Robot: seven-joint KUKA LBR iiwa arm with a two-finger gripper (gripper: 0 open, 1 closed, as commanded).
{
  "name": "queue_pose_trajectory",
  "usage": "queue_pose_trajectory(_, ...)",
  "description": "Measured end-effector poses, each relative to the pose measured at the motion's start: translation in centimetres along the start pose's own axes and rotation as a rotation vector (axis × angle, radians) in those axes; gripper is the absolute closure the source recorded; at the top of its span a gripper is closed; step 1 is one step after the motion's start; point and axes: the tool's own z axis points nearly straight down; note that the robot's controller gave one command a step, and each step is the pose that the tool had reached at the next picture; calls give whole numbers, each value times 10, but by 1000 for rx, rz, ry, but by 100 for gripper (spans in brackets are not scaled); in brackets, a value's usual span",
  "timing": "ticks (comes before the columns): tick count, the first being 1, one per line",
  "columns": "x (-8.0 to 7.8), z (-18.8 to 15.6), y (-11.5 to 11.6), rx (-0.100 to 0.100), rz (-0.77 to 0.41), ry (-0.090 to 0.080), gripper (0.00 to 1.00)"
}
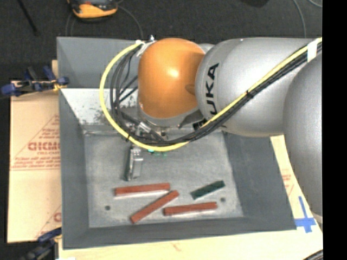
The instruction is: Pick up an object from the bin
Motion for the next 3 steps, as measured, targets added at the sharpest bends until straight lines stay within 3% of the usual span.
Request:
queue_pose_trajectory(1,-1,-4,-1,-1,4,-6,0)
queue_pose_trajectory(2,8,49,-8,-1,-35,-13,0)
queue_pose_trajectory(3,33,101,-28,-1,-39,-8,0)
